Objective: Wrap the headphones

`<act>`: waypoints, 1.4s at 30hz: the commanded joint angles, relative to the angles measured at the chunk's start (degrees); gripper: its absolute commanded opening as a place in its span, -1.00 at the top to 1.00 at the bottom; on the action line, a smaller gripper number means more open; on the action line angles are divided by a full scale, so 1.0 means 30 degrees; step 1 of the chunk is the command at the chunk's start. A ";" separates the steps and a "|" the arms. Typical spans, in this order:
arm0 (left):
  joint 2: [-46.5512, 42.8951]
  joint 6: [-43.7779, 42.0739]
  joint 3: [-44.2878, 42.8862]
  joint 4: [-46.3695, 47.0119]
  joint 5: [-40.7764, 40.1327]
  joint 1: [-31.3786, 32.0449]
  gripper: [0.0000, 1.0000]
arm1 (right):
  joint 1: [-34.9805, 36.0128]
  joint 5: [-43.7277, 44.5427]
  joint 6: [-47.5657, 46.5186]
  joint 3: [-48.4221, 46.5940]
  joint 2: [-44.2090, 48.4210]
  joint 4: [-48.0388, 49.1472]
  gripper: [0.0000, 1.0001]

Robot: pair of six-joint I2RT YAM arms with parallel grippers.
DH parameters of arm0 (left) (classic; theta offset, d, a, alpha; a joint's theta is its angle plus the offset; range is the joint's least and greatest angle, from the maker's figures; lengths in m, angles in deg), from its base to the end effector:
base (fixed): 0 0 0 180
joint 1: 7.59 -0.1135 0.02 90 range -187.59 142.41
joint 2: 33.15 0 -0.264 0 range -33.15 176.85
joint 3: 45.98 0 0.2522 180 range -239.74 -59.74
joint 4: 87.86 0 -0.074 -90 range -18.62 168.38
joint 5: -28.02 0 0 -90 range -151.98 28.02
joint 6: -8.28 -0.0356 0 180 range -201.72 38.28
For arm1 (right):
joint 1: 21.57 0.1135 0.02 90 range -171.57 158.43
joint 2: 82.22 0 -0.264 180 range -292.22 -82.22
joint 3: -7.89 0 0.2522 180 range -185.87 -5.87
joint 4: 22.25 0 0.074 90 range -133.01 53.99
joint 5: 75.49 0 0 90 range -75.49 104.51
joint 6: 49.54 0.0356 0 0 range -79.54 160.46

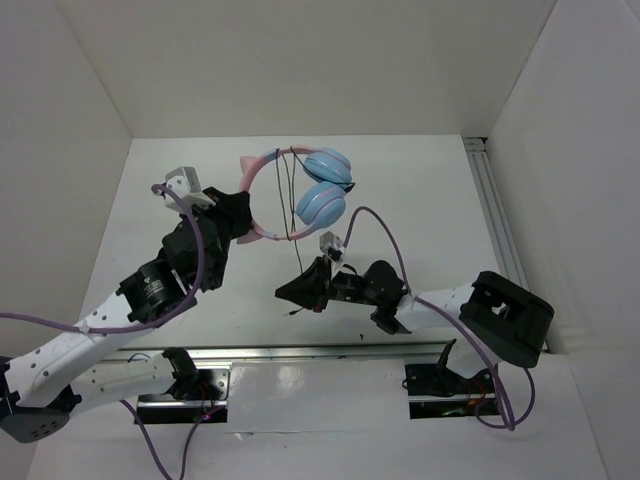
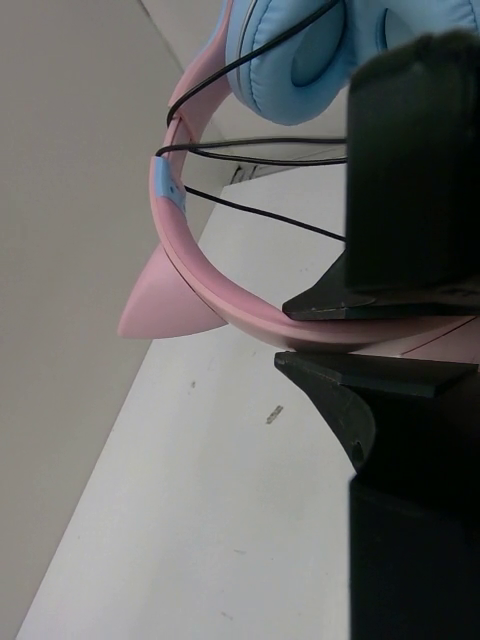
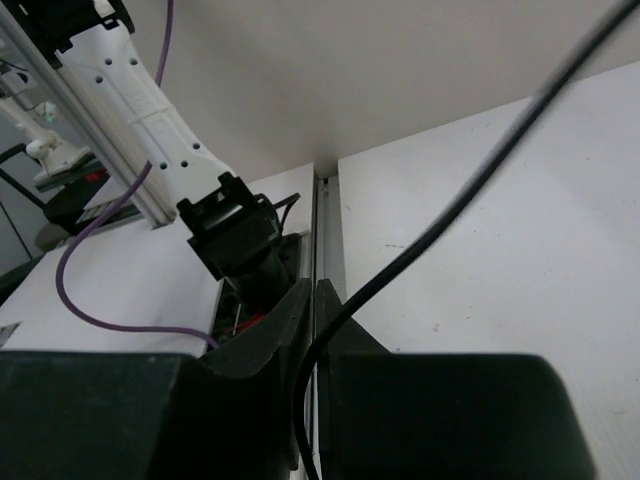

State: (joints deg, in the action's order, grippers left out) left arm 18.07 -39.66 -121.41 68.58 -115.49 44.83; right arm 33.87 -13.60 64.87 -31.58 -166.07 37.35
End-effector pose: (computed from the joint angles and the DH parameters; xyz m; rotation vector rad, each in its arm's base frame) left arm 0.1324 -0.1251 0.4238 -0.5923 1.4782 -0.5679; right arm 0.1414 0.2349 0.2273 -0.8320 1.2498 1.4721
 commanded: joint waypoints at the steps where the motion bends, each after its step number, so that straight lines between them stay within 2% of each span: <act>1: -0.0113 0.0041 -0.1766 0.3004 -0.0093 -0.0946 1.00 | 0.0473 -0.0383 0.0244 0.0046 -0.0174 0.4901 0.74; 7: 0.0063 0.0041 -0.1944 0.2828 0.0319 -0.2444 1.00 | 0.1118 -0.0383 0.0244 0.0222 0.0237 0.4901 0.60; 26: 0.1325 0.0217 -0.1944 0.2418 0.1286 -0.5109 1.00 | 0.2204 -0.0356 0.0420 -0.0188 0.0412 0.4667 0.58; 28: 0.1500 0.0041 -0.1944 0.2418 0.0967 -0.5111 1.00 | 0.2378 -0.0180 0.0215 0.0017 0.0615 0.4491 0.74; 30: 0.1676 -0.0513 -0.1770 0.2592 0.0759 -0.5111 1.00 | 0.2379 0.0086 -0.0017 0.0017 0.0820 0.2833 0.89; 35: 0.2057 -0.1599 -0.1067 0.2127 -0.0996 -0.5111 1.00 | 0.2995 0.1723 -0.1248 -0.1709 0.1643 -0.2326 0.96; 36: 0.2260 -0.1599 -0.1065 0.1748 -0.1347 -0.4908 1.00 | 0.2995 0.2365 -0.1250 -0.2118 0.1875 -0.4713 0.98; 39: 0.2816 -0.0662 -0.1358 -0.1494 -0.3192 -0.4672 1.00 | 0.3170 0.3477 -0.1980 -0.3584 0.2372 -0.7863 1.00; 42: 0.3256 0.0244 -0.1533 -0.3464 -0.4980 -0.4115 1.00 | 0.3170 0.4652 -0.2478 -0.4726 0.3281 -1.1641 1.00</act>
State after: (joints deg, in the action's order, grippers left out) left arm 27.44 -43.31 -123.94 60.97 -122.01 31.43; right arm 42.81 -4.88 60.47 -41.79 -159.60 15.95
